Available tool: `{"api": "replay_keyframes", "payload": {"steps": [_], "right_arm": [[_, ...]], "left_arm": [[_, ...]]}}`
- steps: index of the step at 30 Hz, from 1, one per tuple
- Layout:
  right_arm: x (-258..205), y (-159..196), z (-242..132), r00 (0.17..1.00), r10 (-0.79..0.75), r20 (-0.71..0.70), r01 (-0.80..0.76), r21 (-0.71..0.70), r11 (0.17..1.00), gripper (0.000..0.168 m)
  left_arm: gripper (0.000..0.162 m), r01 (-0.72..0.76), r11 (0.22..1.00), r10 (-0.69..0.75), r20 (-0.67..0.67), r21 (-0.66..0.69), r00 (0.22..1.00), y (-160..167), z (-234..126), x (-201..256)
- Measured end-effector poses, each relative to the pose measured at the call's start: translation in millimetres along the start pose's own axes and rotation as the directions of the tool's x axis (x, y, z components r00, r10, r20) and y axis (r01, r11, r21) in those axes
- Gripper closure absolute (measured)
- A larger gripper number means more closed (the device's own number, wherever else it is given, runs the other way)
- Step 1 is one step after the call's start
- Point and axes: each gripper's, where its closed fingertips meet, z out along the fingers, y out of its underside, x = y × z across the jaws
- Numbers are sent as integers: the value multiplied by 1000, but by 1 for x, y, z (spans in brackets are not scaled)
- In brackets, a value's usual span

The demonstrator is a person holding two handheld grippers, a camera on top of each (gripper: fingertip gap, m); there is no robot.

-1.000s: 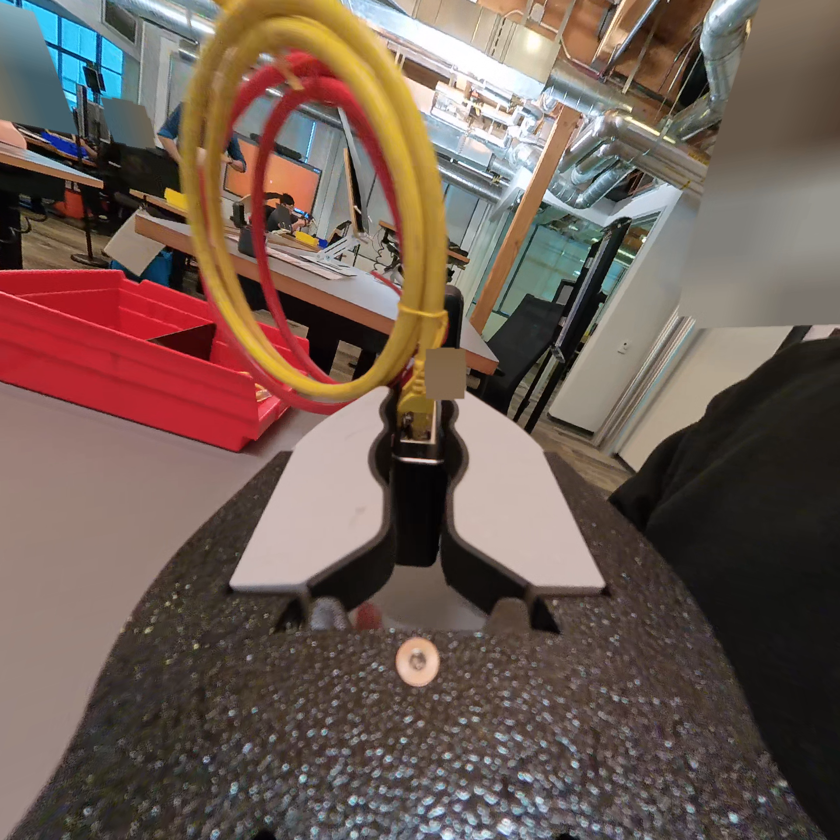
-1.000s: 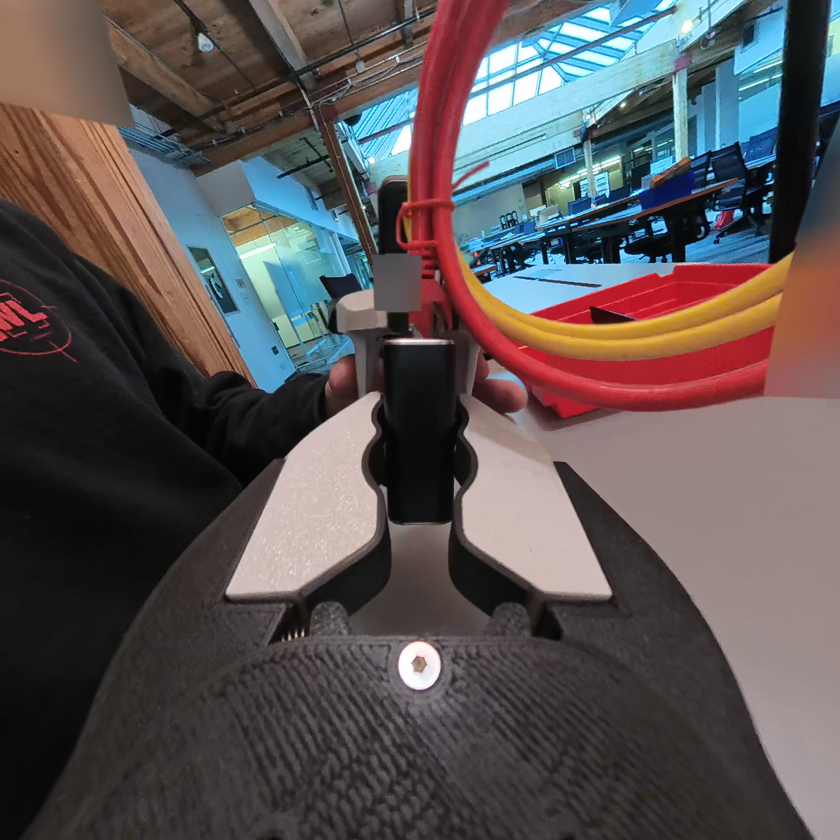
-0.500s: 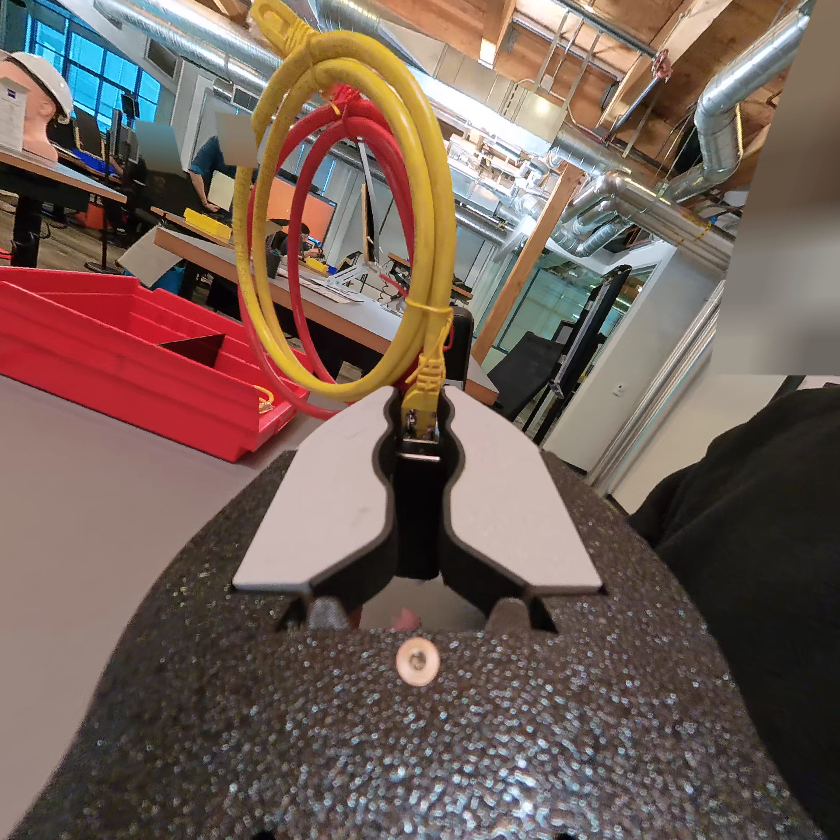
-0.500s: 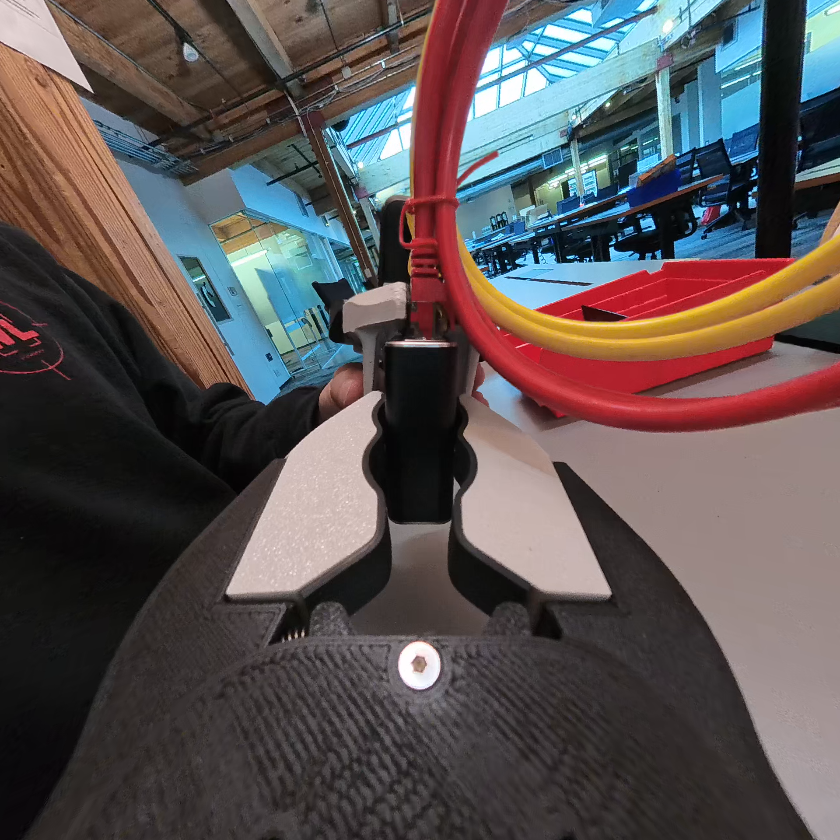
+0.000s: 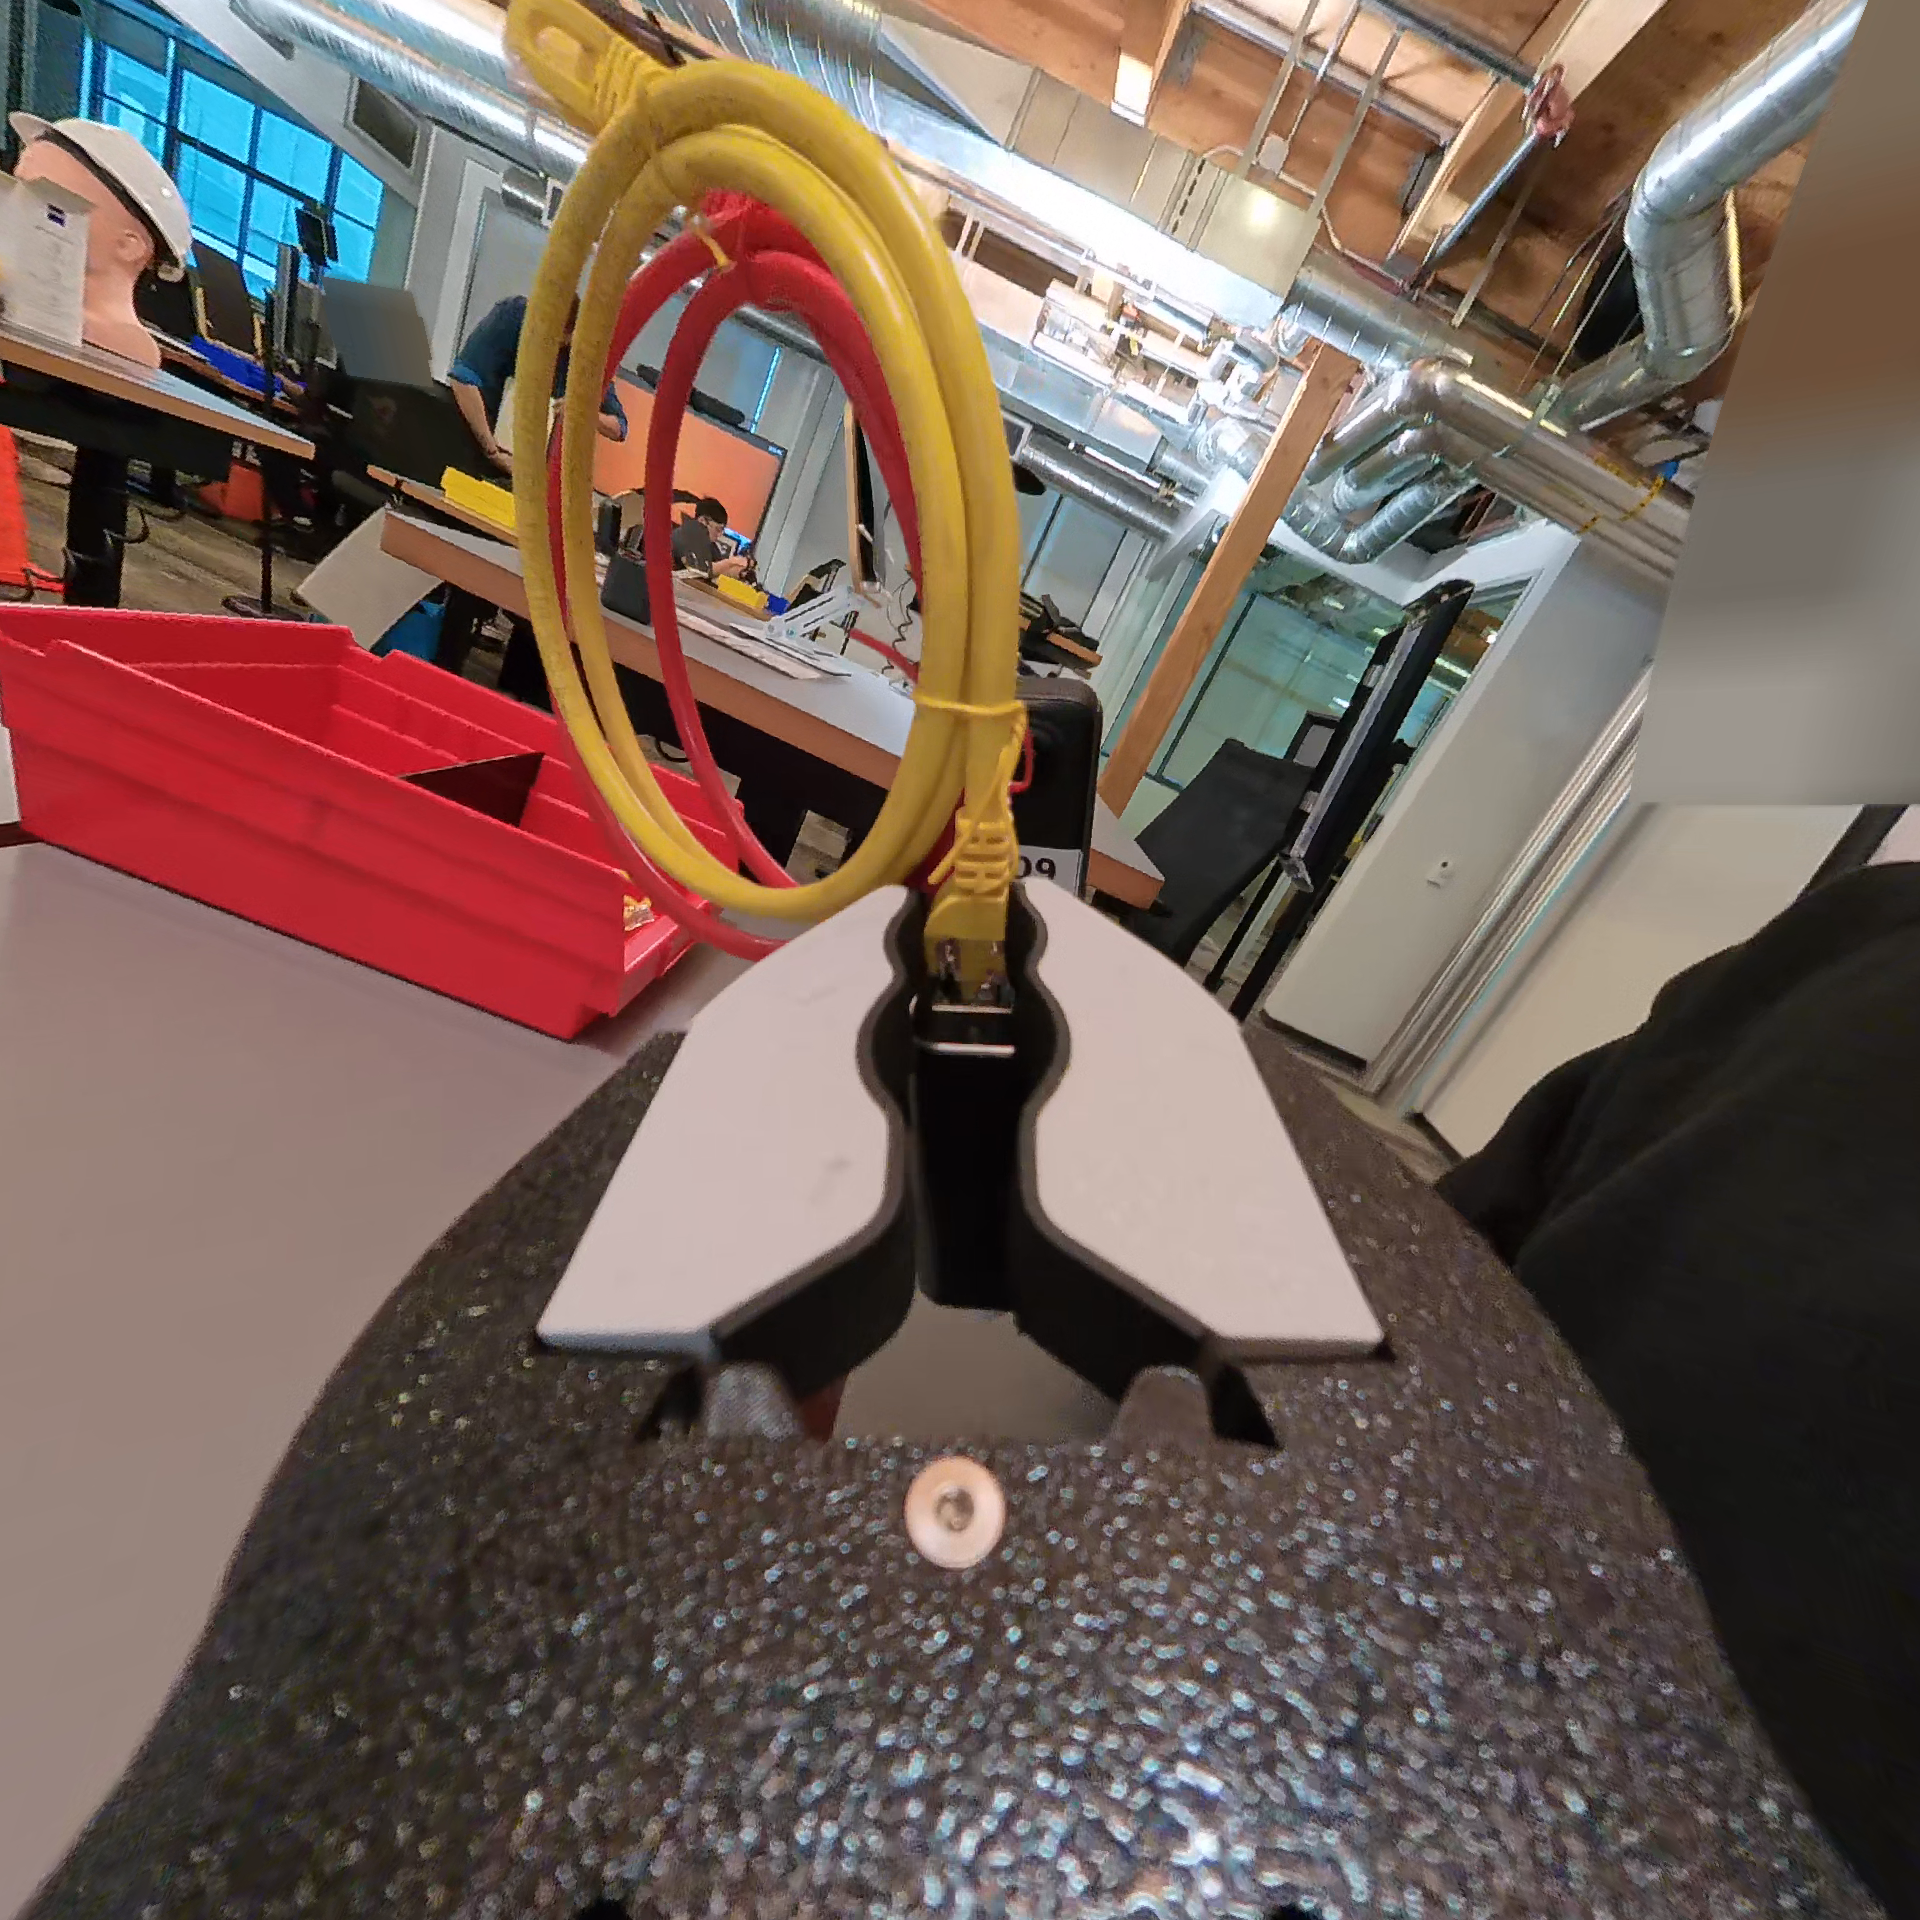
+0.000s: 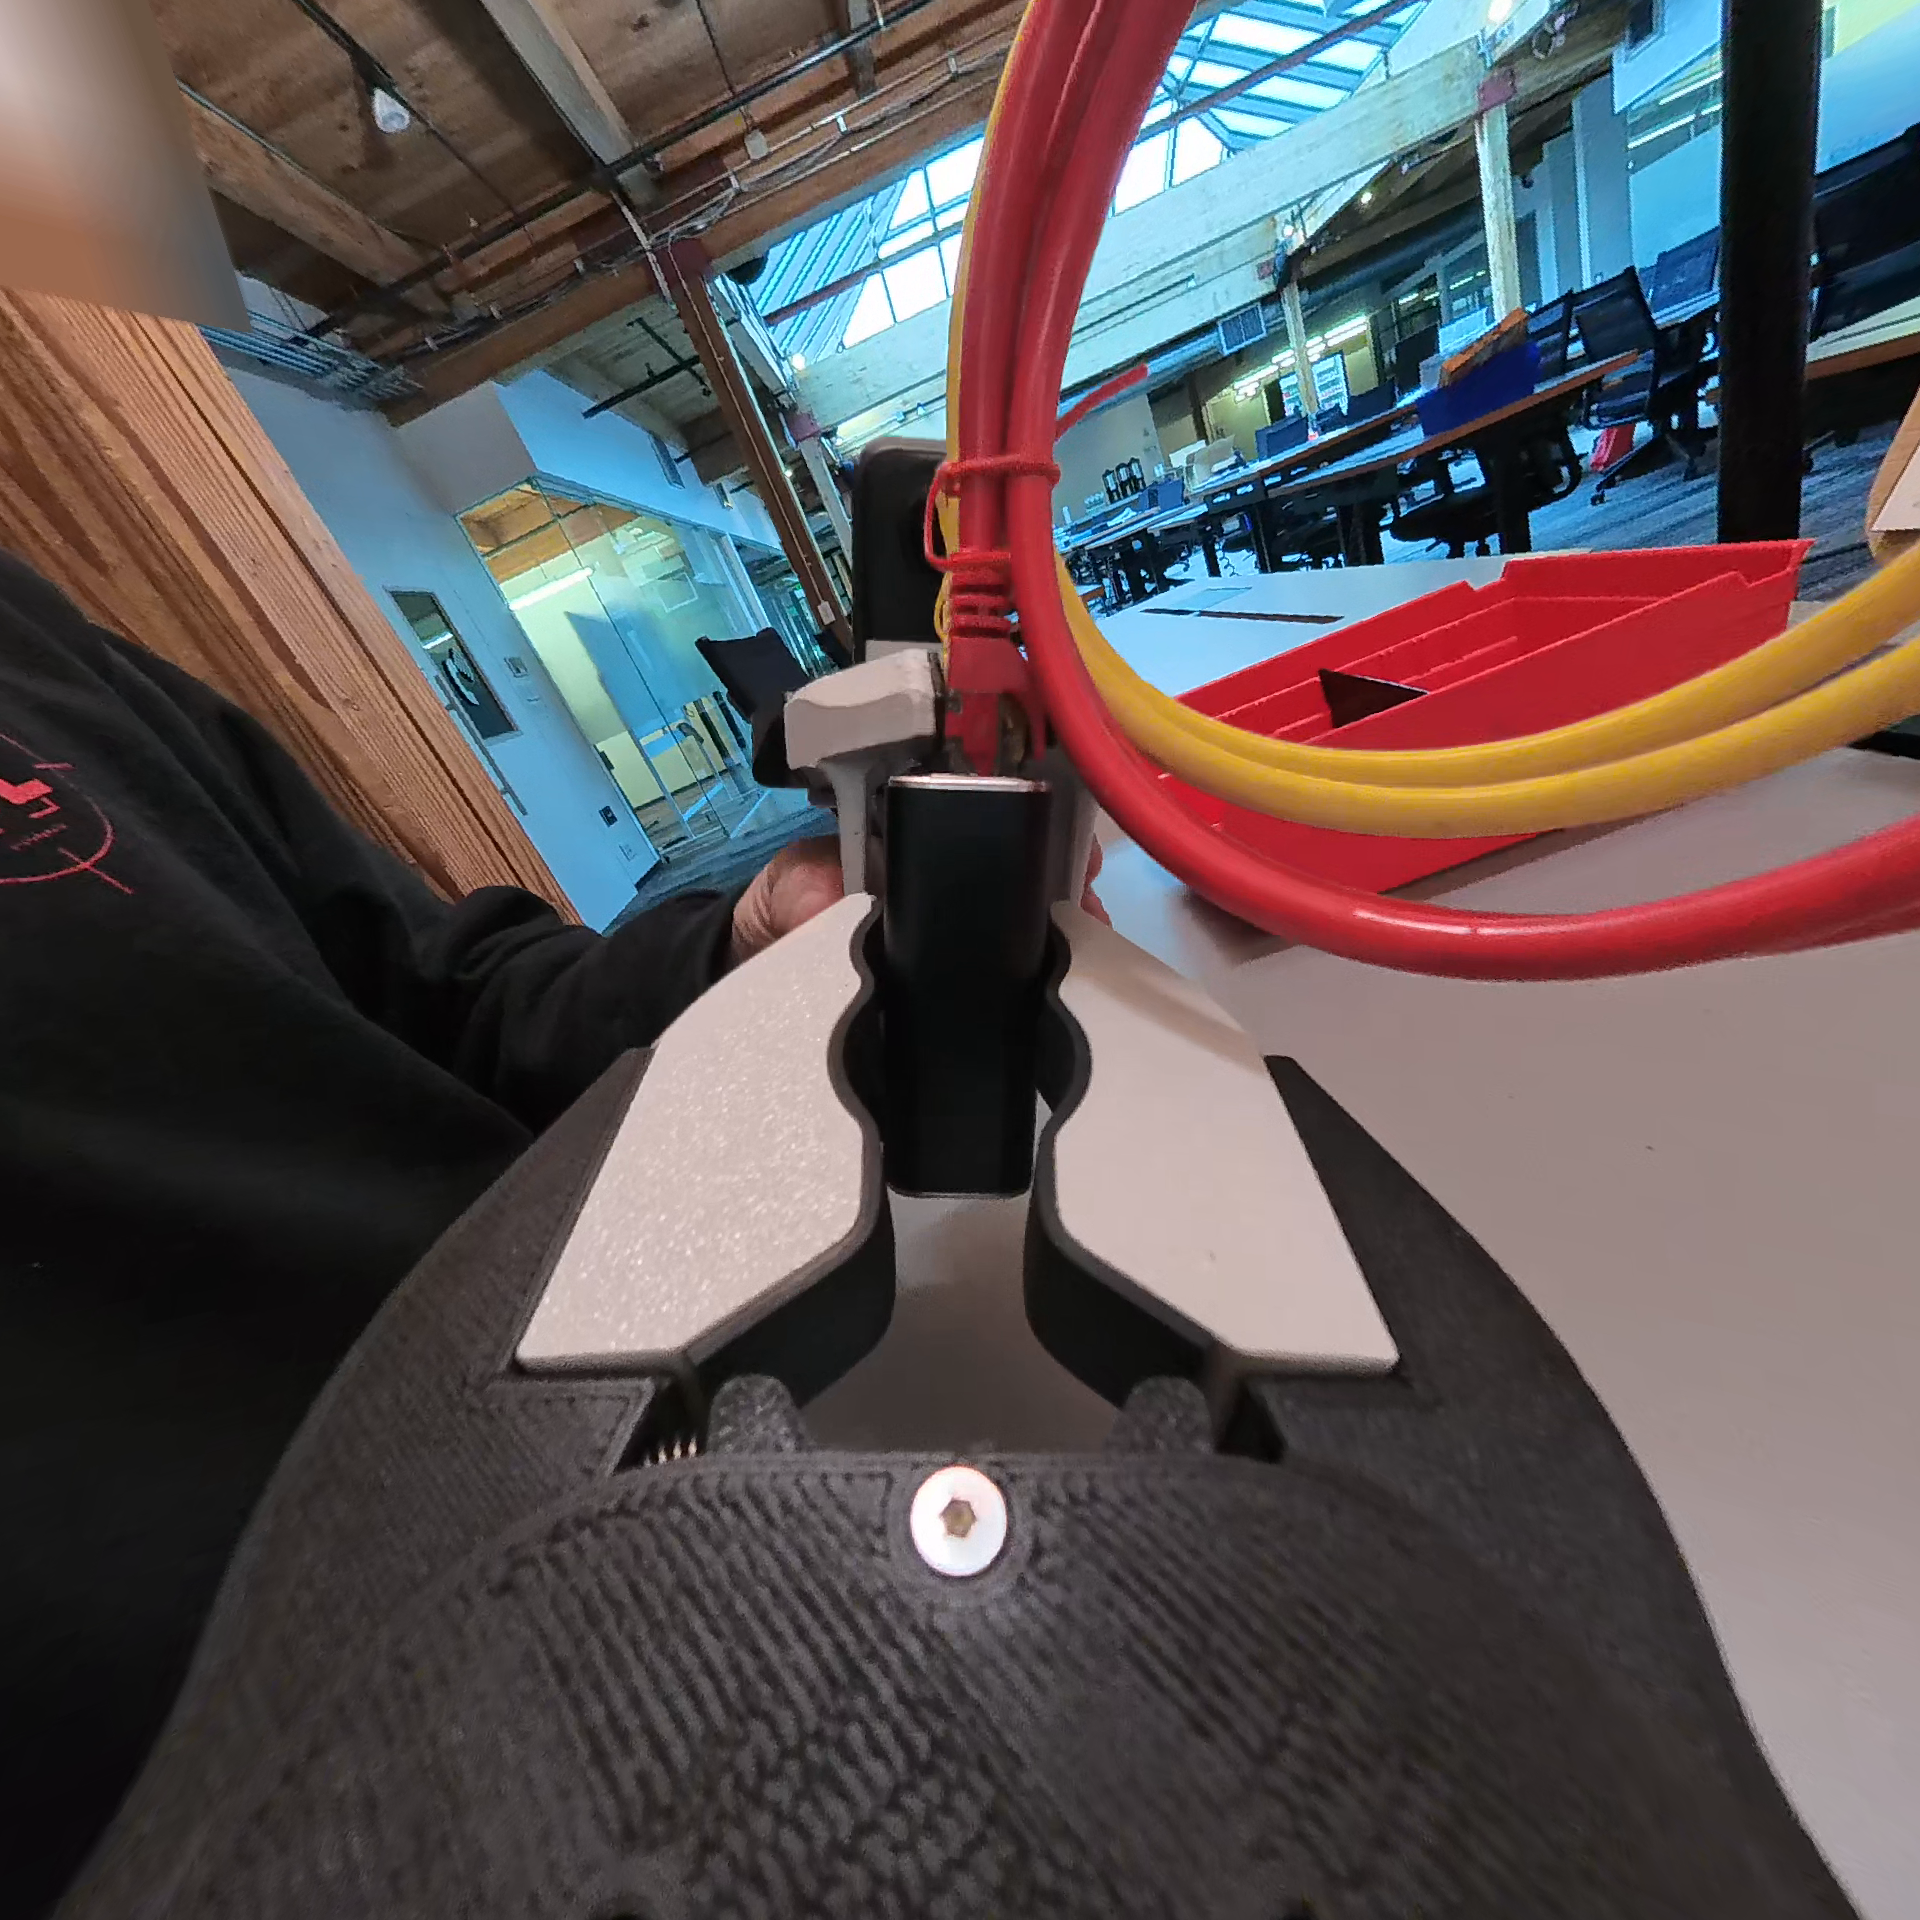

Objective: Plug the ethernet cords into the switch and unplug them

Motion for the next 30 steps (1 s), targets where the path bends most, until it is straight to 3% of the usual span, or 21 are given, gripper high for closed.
{"api": "replay_keyframes", "payload": {"steps": [3, 15, 19, 22, 24, 30], "right_arm": [[0, -2, 1, 1000, 10, 4, -10, 14, 1000, 141], [3, 0, 3, 999, -27, -44, 26, -10, 1000, 142], [8, -2, 0, 998, -2, -60, 2, 11, 1000, 142], [11, -2, -4, 998, 19, -62, -18, 23, 1000, 142], [10, -4, -5, 998, 25, -53, -23, 33, 999, 142], [-1, -5, -2, 1000, -7, -13, 7, 16, 1000, 143]], "left_arm": [[148, -23, 1000, 23, 1, -7, 1000, -1, -1, 0], [147, 156, 987, -153, -88, 38, 984, -1, -5, -1], [117, 252, 966, -239, -171, 56, 956, -5, -3, 7], [96, 213, 977, -204, -172, 31, 964, -4, -1, 13], [93, 165, 986, -165, -165, -14, 972, -2, 0, 16], [136, 42, 993, -52, -93, -110, 994, 0, -9, 9]]}}
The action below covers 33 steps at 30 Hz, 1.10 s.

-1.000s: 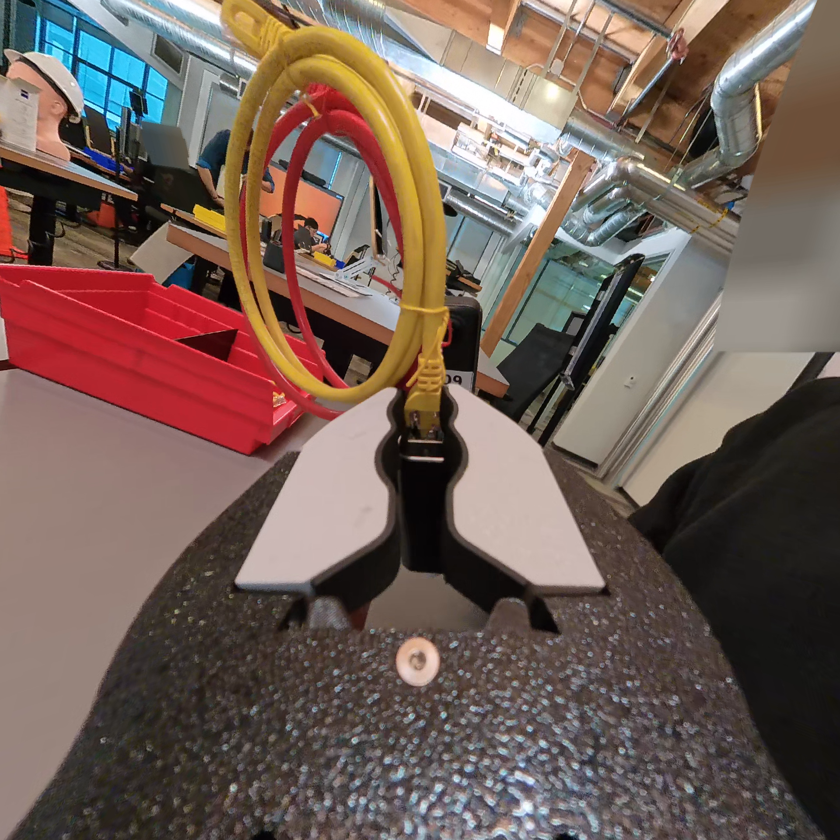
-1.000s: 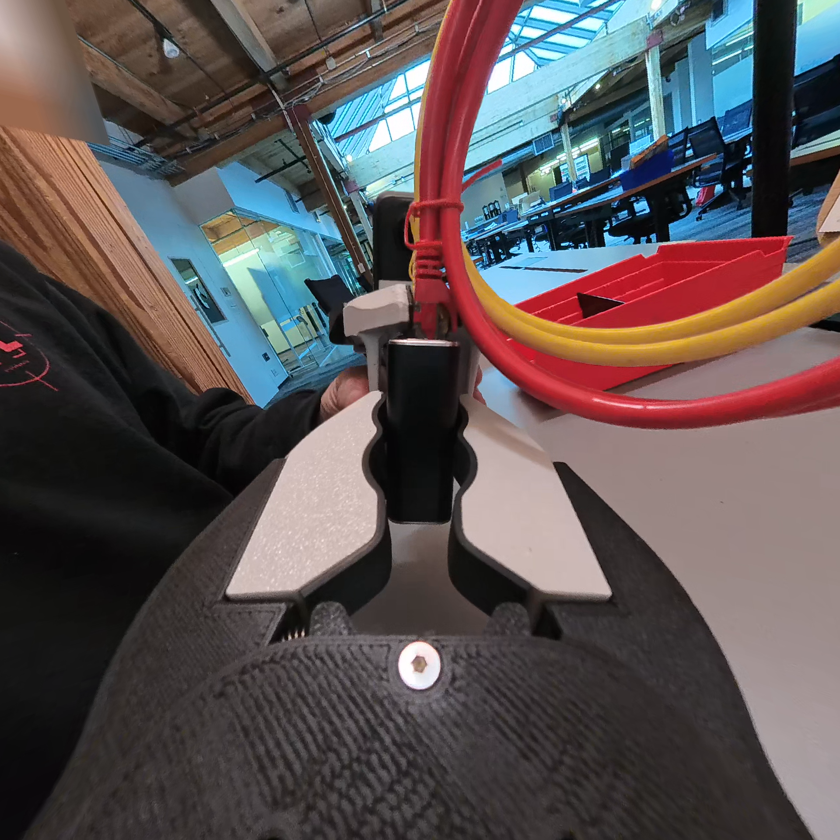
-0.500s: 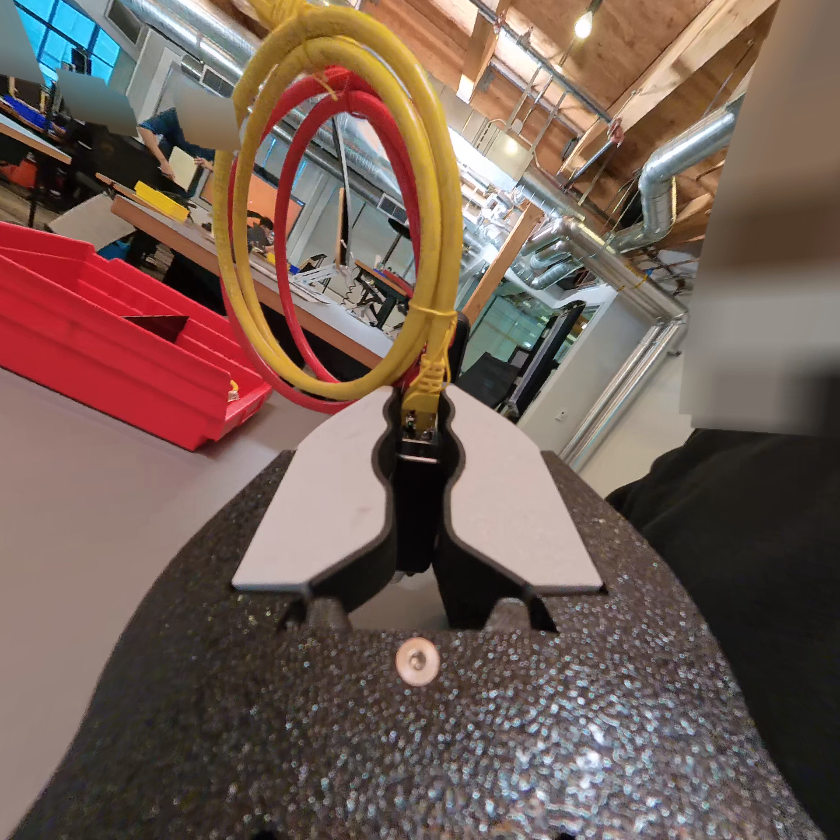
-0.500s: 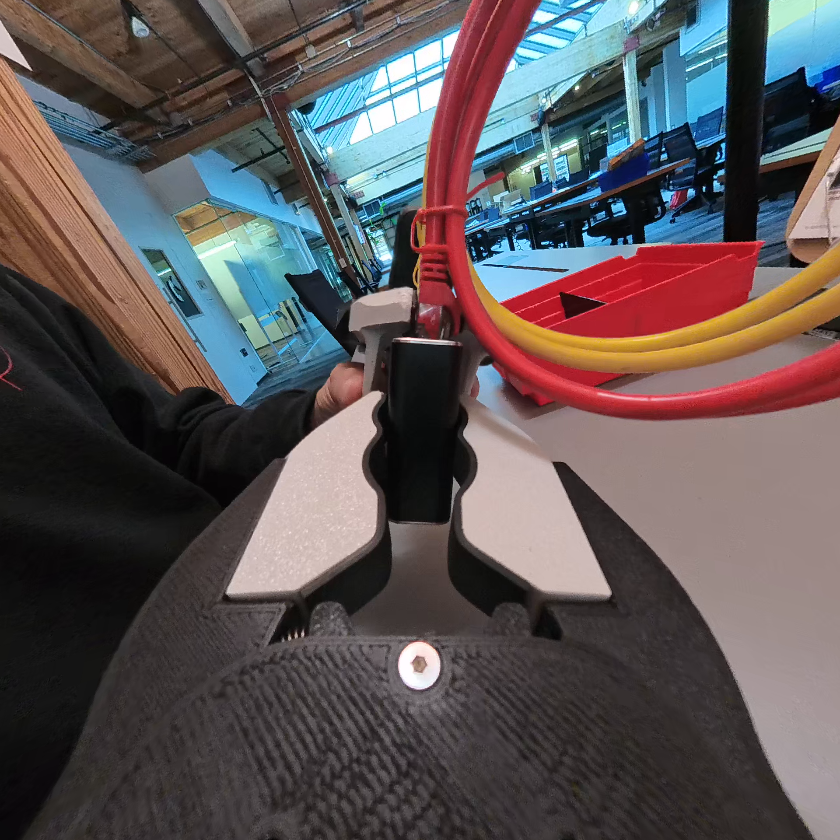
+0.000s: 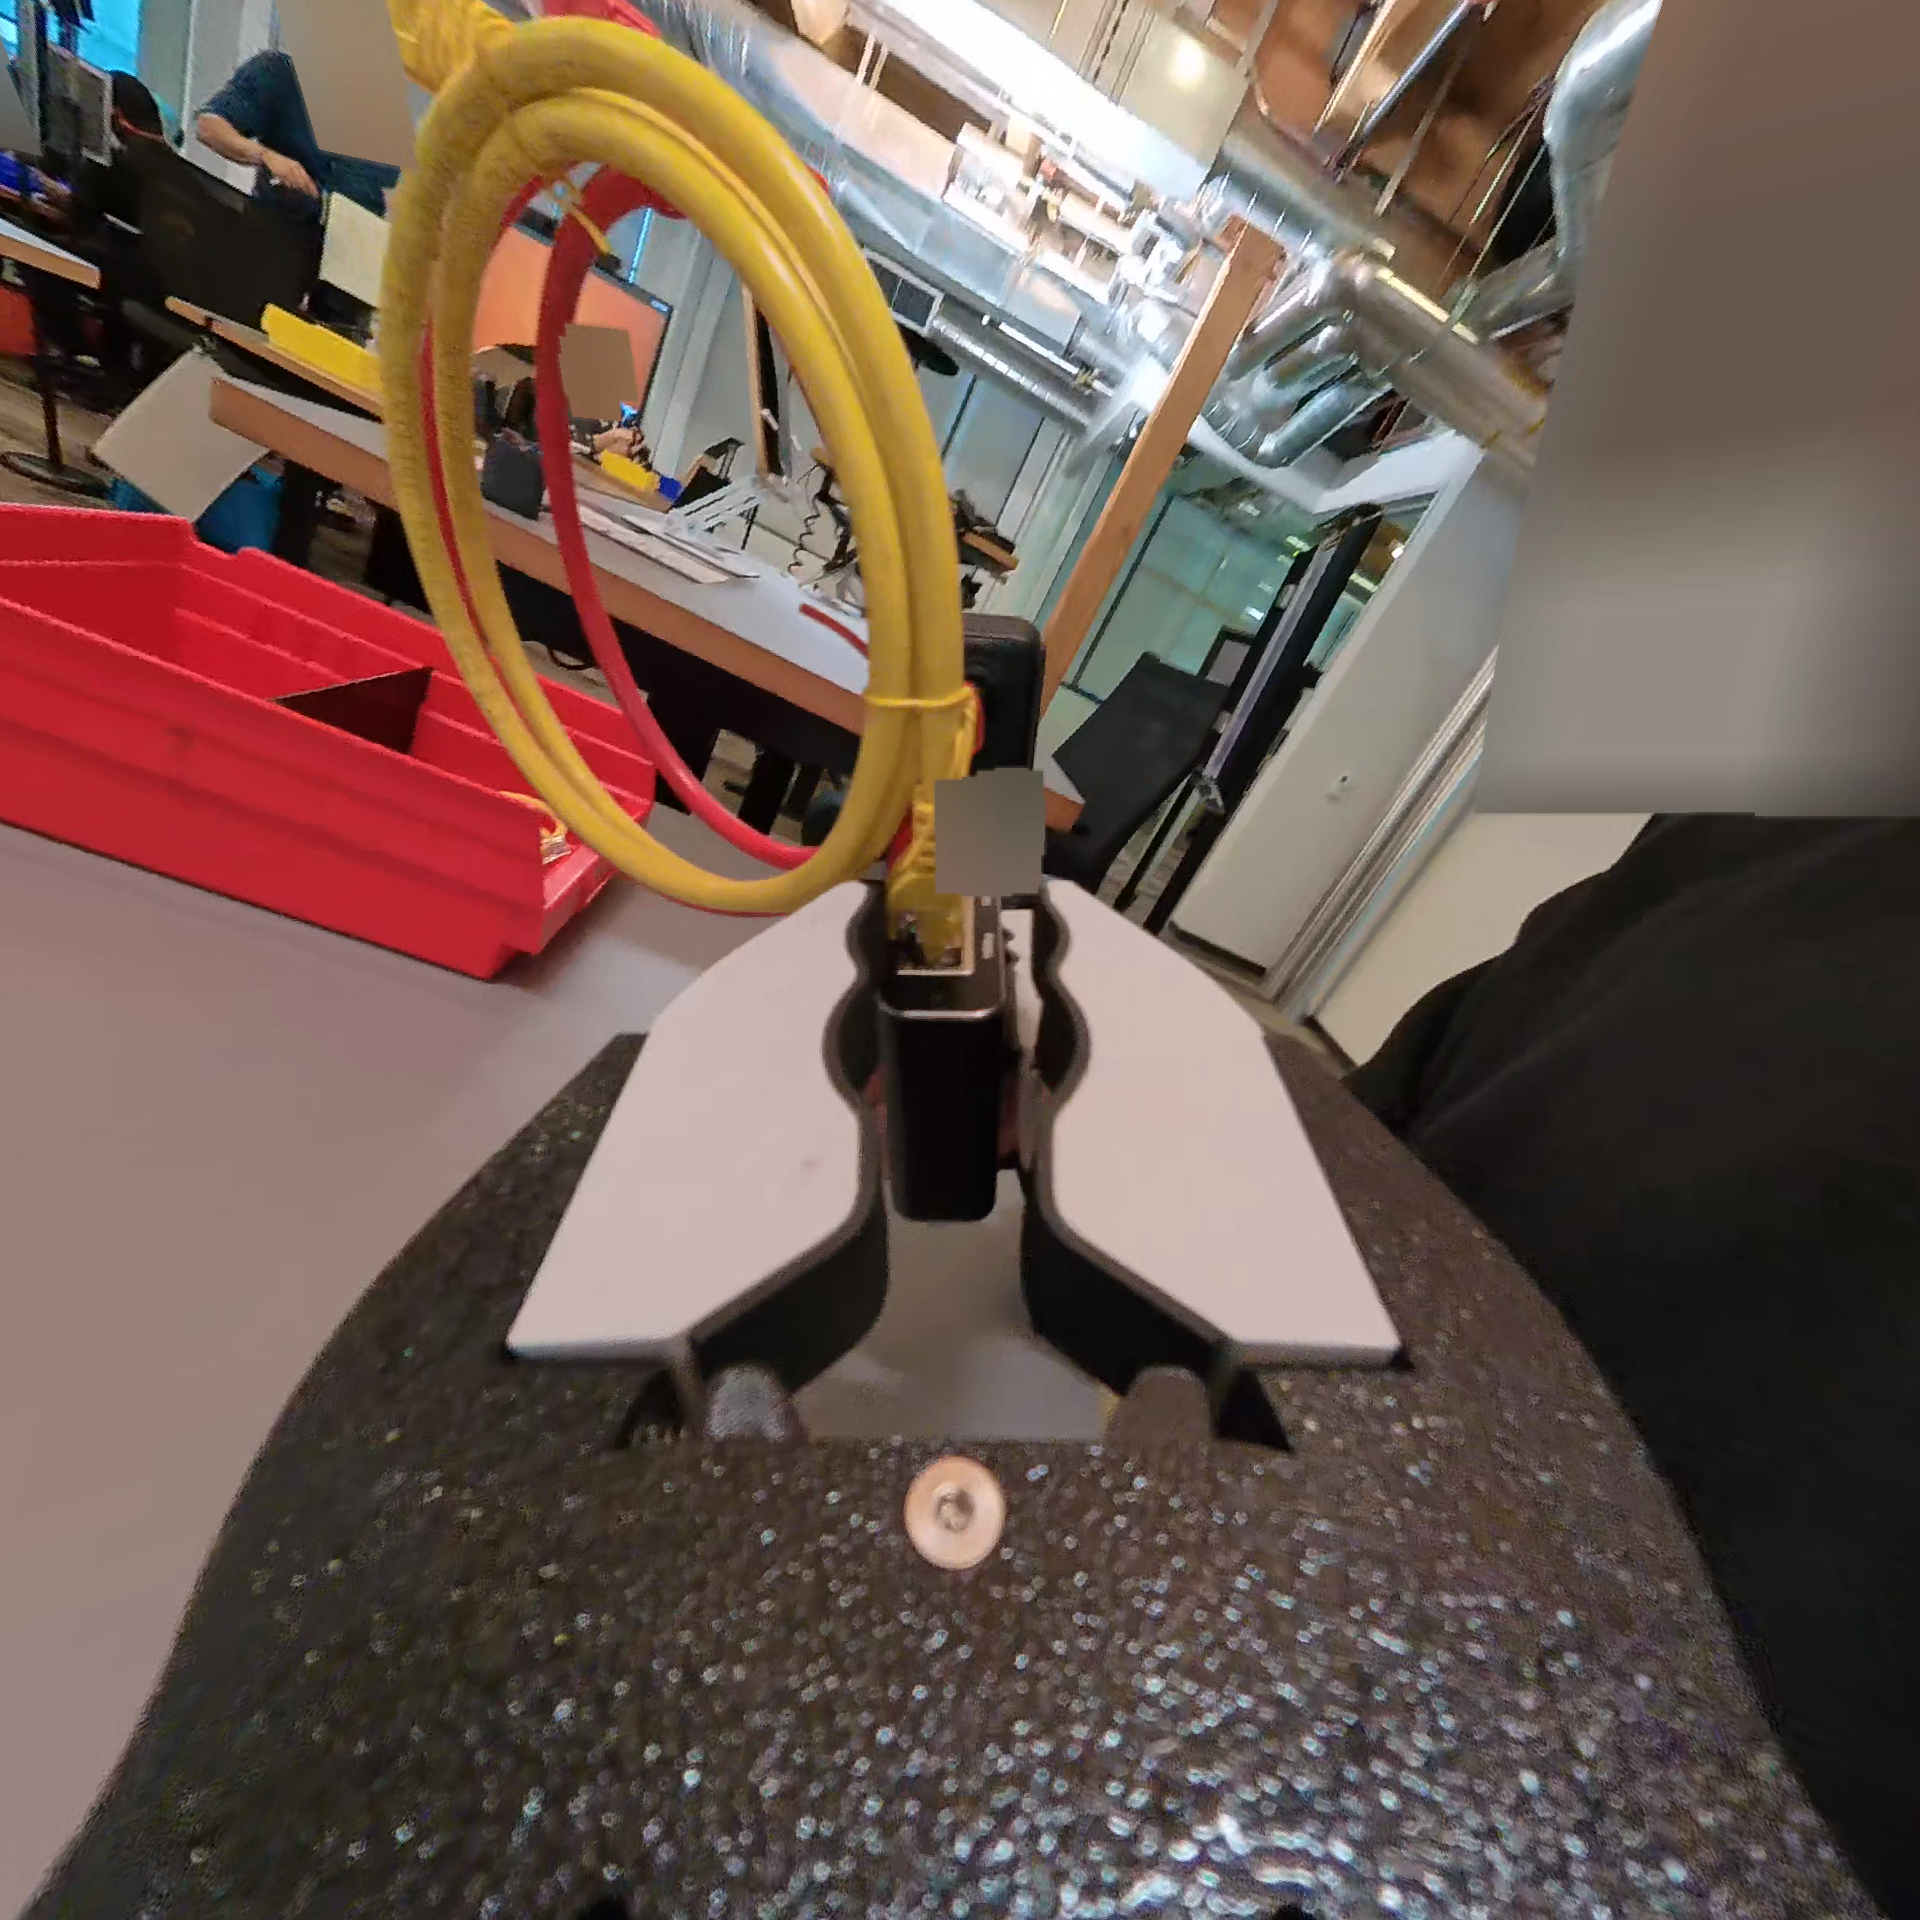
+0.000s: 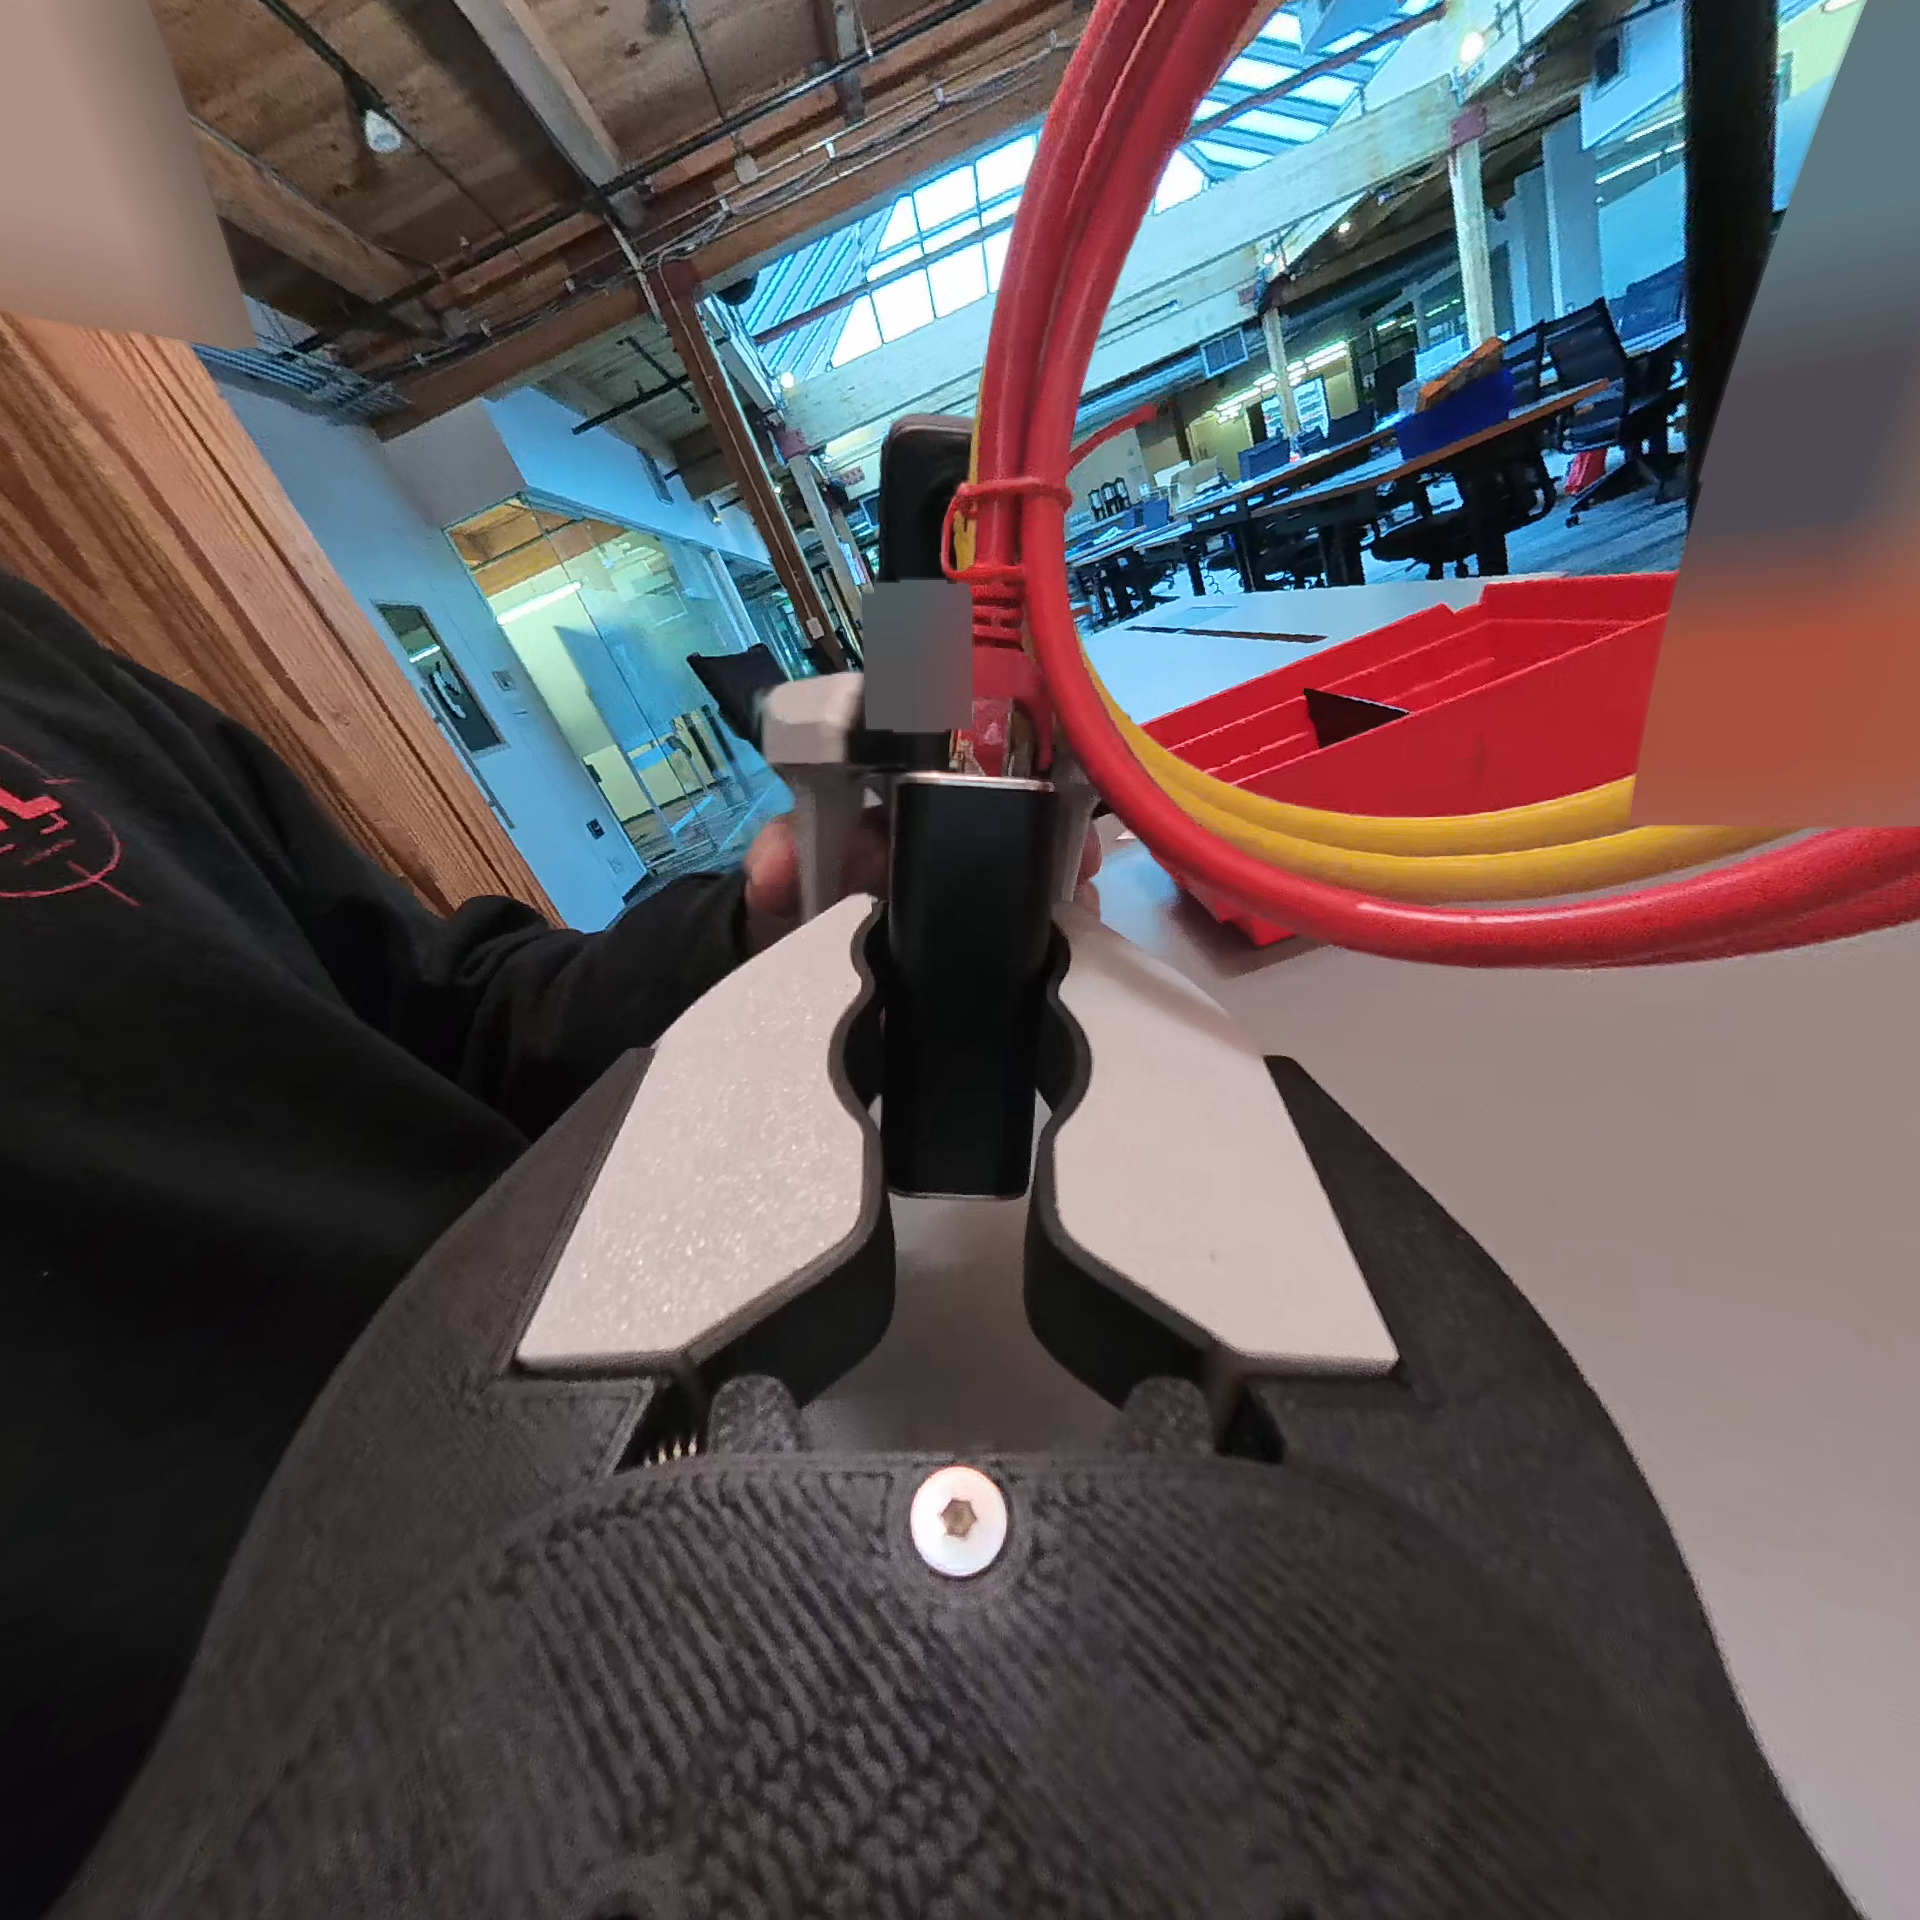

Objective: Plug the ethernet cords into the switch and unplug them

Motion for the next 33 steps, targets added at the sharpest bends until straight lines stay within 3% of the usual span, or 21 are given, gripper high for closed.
{"api": "replay_keyframes", "payload": {"steps": [4, 18, 29, 33], "right_arm": [[-1, 2, -2, 1000, 7, 13, -6, -12, 1000, 142], [-8, 7, -1, 998, 16, 56, -13, -50, 999, 143], [-7, 3, -6, 999, 2, 37, -1, -46, 999, 143], [-3, 2, -8, 999, 17, 30, -16, -34, 999, 142]], "left_arm": [[149, -36, 996, 40, 43, -80, 998, 3, -10, -6], [148, -89, 969, 96, 18, -230, 995, 11, -7, -1], [148, -17, 942, 32, 39, -336, 999, 15, -8, -1], [148, 23, 950, -4, 59, -311, 998, 16, -6, -4]]}}
